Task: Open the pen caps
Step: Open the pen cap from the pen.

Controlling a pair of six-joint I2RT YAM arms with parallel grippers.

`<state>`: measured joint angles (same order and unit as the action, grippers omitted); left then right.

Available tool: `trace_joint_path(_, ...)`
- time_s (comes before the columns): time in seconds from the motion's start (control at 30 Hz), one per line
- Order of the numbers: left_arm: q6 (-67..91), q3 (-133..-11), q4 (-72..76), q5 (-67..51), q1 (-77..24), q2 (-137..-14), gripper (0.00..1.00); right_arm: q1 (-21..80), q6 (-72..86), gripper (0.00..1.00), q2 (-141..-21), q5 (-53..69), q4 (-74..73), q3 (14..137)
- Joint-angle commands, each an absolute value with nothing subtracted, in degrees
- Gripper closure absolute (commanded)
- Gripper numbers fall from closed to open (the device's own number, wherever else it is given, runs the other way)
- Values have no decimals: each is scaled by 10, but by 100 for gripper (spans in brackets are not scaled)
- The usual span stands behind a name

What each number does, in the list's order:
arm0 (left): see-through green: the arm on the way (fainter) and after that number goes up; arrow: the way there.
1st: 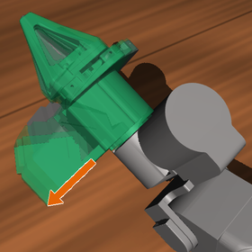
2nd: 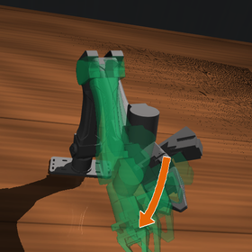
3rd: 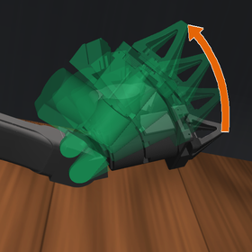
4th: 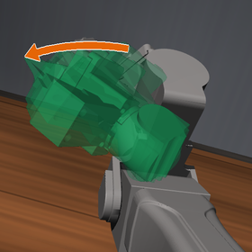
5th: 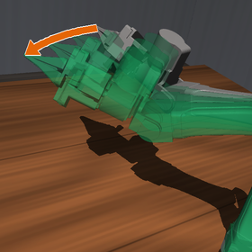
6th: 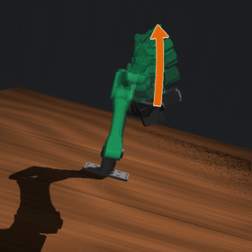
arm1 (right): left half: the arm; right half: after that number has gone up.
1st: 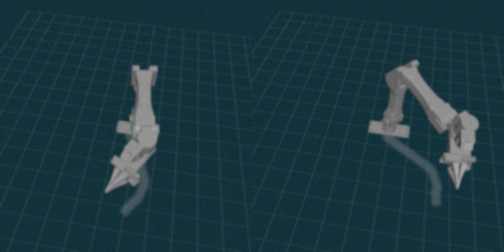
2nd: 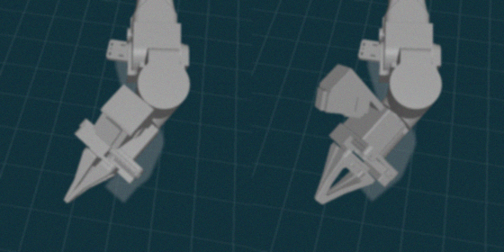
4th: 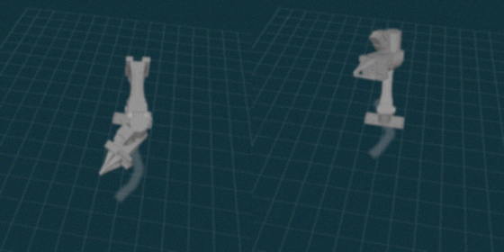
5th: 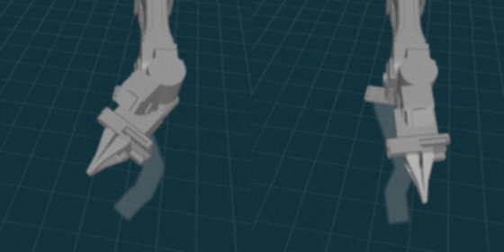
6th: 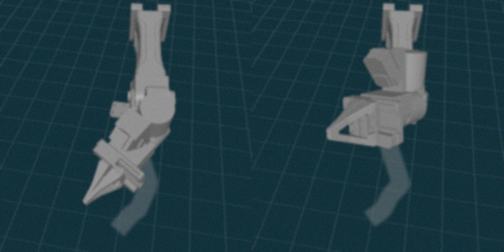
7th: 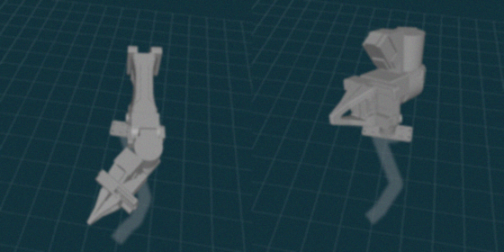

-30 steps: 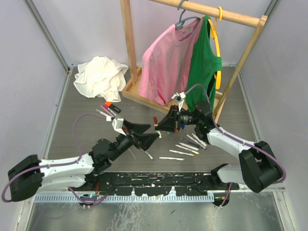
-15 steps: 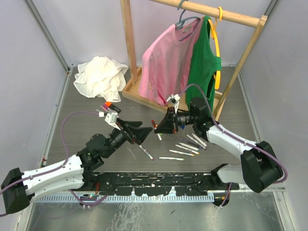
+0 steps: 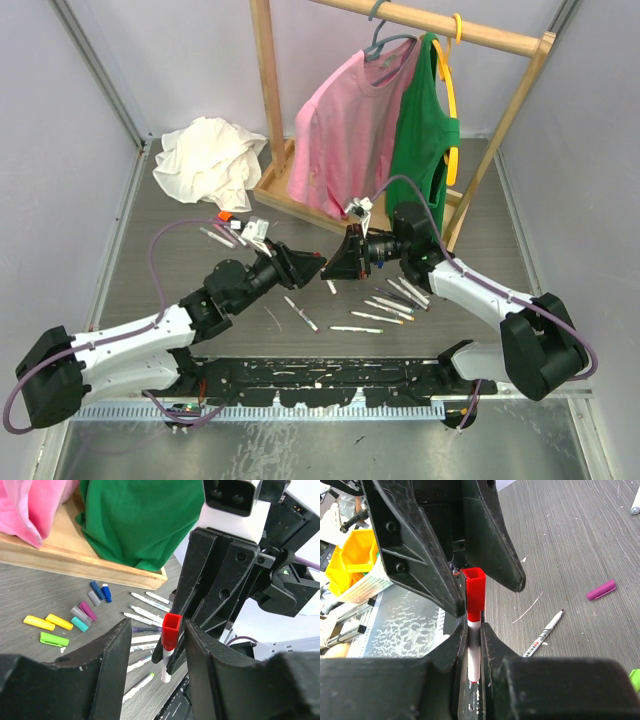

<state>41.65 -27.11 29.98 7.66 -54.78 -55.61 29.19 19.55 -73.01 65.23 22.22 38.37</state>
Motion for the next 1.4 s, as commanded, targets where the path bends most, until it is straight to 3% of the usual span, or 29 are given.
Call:
trace_joint_path(0.0,430,-296,344,53,-543,-565,55,297,185,99,-715,664,236,410)
trace_joint_path(0.17,433,-296,359,38,-541,-576,70,297,185,99,-715,664,236,410)
trace_joint_path(0.37,430,-296,366,28,-537,-578,100,299,185,96,-719,665,233,410)
trace_joint_path(0.53,421,-289,383,39,-535,-573,100,307,180,71,-726,660,225,410)
trace_joint_path(0.7,416,-280,396,56,-533,-561,100,313,170,64,-728,656,216,411)
trace_joint_path(0.77,414,-277,400,58,-533,-558,100,314,168,67,-727,655,214,412)
trace_joint_path(0.93,410,-273,402,71,-531,-552,100,315,164,98,-727,658,213,415)
trace_joint_path(1.13,390,-275,415,88,-491,-528,100,323,164,99,-739,654,194,420)
trace_joint_path(1.37,396,-306,359,86,-340,-475,100,355,153,99,-773,652,168,429)
